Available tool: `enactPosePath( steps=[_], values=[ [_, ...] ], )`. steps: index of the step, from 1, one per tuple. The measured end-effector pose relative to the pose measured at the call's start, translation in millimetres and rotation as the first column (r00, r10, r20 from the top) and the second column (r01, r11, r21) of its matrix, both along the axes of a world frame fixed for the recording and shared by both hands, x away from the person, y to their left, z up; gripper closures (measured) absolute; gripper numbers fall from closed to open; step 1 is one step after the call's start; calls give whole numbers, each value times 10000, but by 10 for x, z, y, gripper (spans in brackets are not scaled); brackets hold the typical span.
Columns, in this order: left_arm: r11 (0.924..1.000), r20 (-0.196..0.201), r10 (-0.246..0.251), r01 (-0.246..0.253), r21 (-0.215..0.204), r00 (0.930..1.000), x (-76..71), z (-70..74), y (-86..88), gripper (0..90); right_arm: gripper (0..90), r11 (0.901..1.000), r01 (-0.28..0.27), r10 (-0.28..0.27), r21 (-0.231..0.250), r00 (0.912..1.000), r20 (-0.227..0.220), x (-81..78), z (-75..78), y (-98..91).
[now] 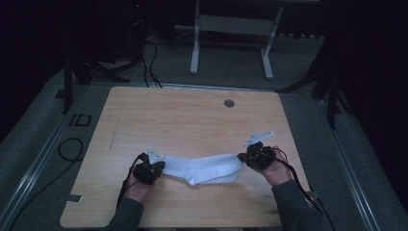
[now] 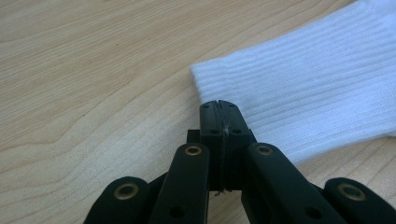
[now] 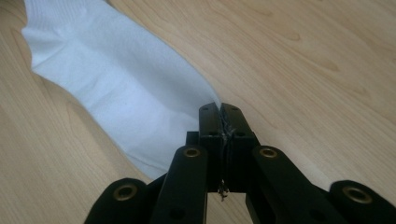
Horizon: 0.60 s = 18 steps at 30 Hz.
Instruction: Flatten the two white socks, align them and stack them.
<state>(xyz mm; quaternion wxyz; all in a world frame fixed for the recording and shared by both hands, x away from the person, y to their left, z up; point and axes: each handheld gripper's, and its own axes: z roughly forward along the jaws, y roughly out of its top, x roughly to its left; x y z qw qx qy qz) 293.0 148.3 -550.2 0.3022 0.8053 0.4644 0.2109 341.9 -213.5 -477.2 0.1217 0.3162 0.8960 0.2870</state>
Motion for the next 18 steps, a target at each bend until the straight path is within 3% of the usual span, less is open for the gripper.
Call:
enactPosePath(
  steps=[13,18],
  values=[
    [10000,-21,23,-23,48,10000,-2,3,2,898,859,9995,108,-138,-289,9943,-1060,78,-354,9],
    [10000,-22,30,-29,54,10000,-4,3,0,898,815,9990,297,-336,-333,9917,-1237,100,-466,-17]
  ],
)
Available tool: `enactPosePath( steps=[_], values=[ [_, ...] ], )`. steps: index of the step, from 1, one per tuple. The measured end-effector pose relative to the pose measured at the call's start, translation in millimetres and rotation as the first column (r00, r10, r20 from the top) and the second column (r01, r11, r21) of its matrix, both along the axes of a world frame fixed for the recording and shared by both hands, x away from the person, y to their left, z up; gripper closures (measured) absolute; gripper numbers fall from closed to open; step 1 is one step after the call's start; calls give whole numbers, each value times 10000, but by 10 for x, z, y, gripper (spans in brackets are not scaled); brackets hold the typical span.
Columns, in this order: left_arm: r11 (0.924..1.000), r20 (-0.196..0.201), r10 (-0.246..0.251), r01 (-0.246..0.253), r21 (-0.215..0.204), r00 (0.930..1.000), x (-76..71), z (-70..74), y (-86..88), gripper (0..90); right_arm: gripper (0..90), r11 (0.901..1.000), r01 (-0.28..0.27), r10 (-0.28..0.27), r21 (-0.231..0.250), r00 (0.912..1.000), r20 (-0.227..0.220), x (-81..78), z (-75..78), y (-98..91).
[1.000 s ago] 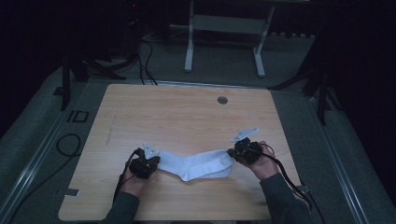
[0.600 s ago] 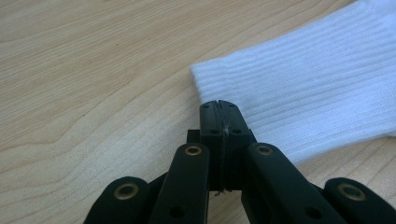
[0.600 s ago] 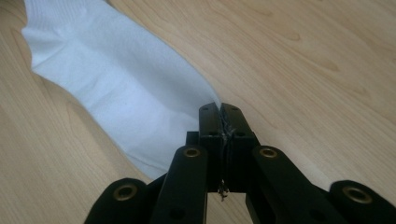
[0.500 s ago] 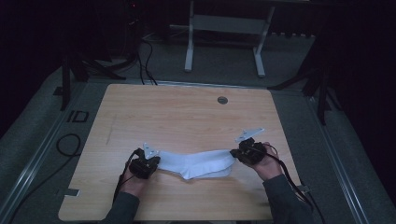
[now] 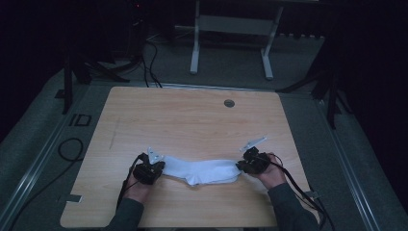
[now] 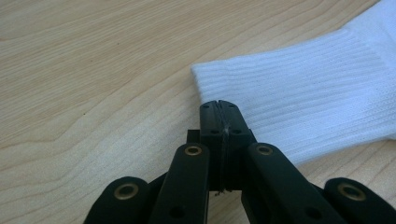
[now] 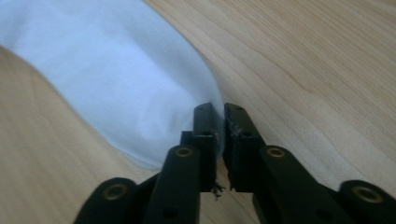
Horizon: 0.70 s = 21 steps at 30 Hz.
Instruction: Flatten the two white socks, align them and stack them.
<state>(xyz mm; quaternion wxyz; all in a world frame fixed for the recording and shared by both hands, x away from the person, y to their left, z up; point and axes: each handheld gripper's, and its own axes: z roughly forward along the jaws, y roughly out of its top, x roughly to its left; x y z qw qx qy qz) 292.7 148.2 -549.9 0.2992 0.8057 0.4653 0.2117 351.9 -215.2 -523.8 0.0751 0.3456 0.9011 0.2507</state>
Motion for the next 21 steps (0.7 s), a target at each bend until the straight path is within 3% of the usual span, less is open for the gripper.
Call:
enactPosePath(
  steps=[4,10,16,21],
  values=[
    [10000,17,5,-5,-9,10000,0,-1,2,898,734,9998,172,-172,47,9998,-91,21,-47,-20],
    [10000,73,55,-54,-57,10000,-10,-1,1,897,587,9989,353,-361,310,9990,250,1,13,-49],
    [9988,158,115,-107,-480,9998,-21,18,29,897,529,9961,584,-625,669,9962,614,-15,127,-119],
    [9985,317,-26,43,-542,9995,-42,50,43,897,507,9929,770,-839,903,9936,761,-8,174,-172]
  ],
)
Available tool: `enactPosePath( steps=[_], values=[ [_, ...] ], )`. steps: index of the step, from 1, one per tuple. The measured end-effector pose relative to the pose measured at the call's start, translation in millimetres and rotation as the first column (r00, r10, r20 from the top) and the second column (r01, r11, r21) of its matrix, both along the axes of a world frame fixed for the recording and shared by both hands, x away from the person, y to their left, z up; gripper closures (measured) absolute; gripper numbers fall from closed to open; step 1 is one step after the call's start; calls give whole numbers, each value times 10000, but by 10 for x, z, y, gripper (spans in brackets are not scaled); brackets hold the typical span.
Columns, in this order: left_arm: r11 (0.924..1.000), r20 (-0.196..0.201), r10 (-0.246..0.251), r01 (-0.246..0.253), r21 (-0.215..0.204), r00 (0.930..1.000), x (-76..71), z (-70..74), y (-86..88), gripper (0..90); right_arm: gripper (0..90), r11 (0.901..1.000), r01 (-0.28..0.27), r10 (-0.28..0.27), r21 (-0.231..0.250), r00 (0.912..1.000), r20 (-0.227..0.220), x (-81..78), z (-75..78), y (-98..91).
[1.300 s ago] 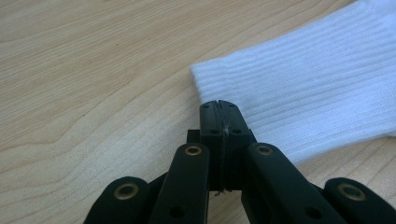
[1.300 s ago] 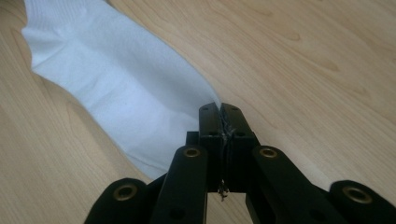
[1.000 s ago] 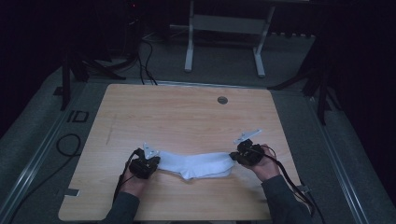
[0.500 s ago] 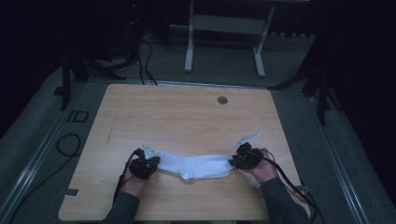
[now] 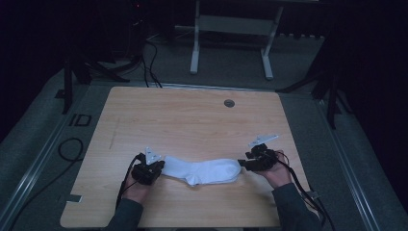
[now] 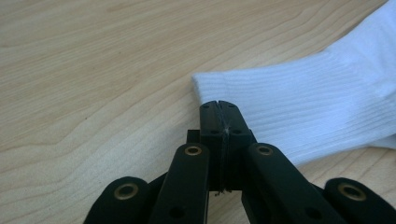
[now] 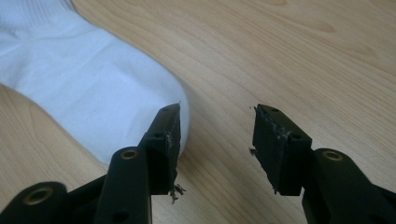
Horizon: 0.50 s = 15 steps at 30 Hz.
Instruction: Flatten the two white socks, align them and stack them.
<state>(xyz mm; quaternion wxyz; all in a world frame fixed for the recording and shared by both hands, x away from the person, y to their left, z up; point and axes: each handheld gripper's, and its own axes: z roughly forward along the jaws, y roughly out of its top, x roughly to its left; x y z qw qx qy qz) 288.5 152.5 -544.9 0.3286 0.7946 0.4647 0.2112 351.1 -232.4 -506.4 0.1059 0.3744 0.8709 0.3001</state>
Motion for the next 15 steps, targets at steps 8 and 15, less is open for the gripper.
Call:
enactPosePath(
  steps=[8,15],
  values=[
    [9992,282,189,-179,-346,9994,-11,81,113,896,479,9997,244,-244,-3,9997,-35,22,-17,-41],
    [9967,311,685,-670,-457,9972,8,112,263,895,472,9995,323,-323,9,9995,-65,48,-41,-54]
  ],
)
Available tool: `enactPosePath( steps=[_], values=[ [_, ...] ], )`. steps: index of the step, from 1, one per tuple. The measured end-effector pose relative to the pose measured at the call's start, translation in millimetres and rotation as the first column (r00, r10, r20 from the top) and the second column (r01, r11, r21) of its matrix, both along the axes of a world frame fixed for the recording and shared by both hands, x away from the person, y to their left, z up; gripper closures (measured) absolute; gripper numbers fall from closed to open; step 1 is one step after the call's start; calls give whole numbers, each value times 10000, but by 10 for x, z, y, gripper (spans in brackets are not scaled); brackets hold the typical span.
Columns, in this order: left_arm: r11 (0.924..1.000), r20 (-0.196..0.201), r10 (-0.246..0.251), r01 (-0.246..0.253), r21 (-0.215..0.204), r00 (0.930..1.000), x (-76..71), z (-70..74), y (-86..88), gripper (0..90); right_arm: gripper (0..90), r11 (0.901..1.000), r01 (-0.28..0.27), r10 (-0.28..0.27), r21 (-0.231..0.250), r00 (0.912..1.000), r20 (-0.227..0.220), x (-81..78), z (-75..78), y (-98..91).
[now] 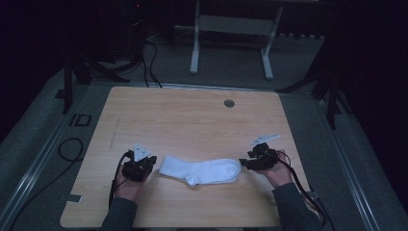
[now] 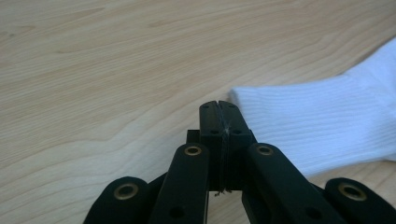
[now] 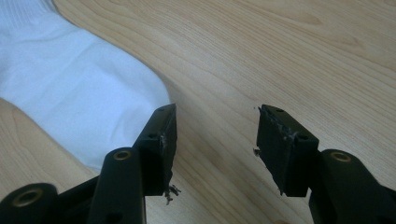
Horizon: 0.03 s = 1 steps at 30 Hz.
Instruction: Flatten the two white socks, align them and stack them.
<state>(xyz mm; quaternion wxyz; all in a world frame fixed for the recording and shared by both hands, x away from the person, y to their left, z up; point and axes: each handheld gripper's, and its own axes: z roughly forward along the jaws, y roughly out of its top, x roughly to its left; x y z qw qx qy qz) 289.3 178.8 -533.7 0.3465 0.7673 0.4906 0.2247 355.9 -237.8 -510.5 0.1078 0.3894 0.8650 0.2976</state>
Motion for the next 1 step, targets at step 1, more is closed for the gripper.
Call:
enactPosePath(
  steps=[1],
  values=[
    [10000,27,62,-62,44,10000,5,4,19,895,470,10000,0,0,-9,10000,-8,1,-1,1]
  ],
)
